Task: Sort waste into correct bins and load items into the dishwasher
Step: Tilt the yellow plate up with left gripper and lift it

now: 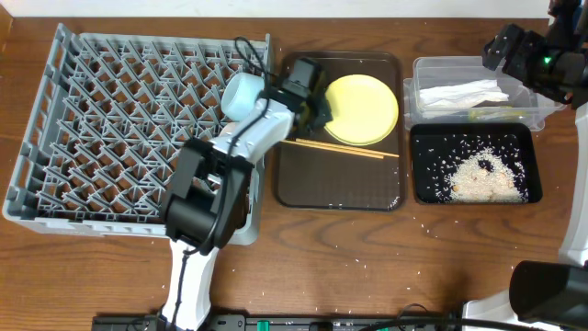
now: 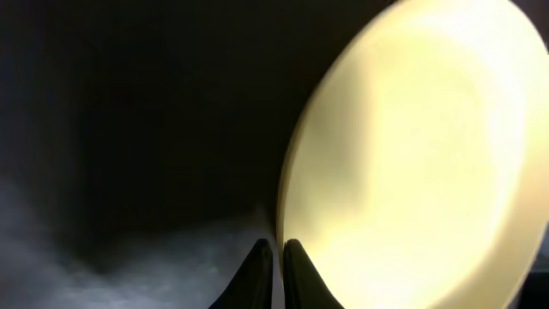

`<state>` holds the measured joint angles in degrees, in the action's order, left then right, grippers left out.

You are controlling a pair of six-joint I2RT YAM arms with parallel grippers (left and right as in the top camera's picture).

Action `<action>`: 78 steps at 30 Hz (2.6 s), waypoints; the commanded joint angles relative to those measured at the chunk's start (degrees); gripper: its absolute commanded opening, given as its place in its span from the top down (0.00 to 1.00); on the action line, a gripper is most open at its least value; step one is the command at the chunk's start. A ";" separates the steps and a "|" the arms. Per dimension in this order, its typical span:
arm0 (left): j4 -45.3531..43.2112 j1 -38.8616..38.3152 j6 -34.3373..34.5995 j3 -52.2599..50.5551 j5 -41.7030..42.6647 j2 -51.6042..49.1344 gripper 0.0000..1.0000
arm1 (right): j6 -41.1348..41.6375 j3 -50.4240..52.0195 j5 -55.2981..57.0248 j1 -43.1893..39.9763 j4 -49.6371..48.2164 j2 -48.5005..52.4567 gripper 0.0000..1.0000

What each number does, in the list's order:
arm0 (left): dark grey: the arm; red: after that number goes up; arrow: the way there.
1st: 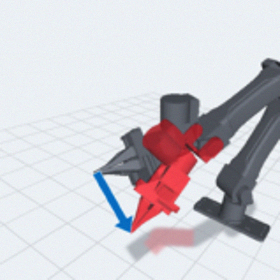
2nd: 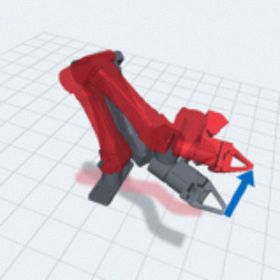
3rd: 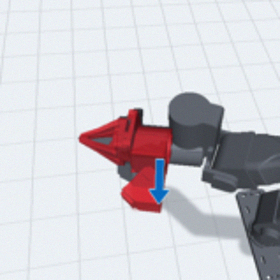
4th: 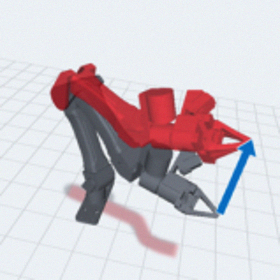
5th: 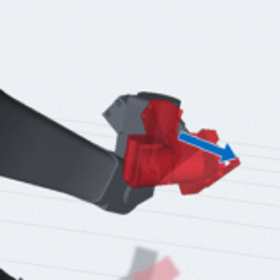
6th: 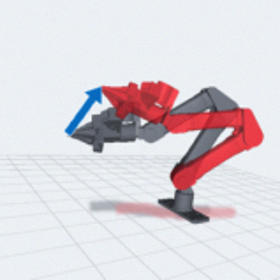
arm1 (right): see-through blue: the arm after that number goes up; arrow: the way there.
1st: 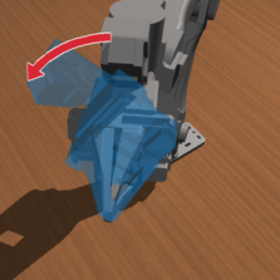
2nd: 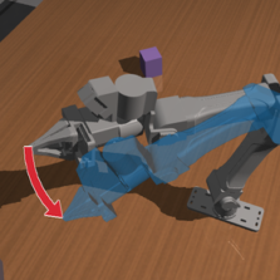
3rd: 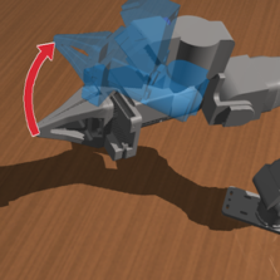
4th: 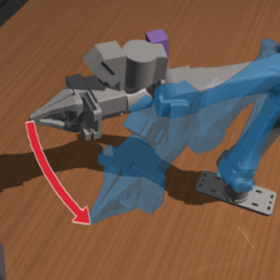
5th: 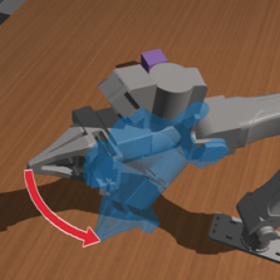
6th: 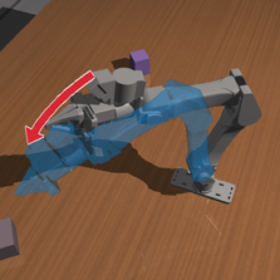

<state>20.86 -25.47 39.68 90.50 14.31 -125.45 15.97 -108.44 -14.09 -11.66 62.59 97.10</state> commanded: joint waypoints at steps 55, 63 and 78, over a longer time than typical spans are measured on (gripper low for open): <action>-8.17 -1.51 3.65 -9.84 -1.49 0.28 0.93 | 0.28 -0.20 0.15 0.07 0.09 0.04 0.01; -16.06 0.94 3.89 -9.81 9.07 1.90 0.93 | 0.28 -0.20 0.15 0.07 0.09 0.04 0.01; -20.00 5.92 0.28 -9.81 17.16 13.22 0.92 | 0.26 -0.20 0.15 0.07 0.09 0.04 0.01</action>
<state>0.60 -20.51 42.65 80.47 29.69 -117.84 15.97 -108.44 -14.09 -11.66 62.59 97.10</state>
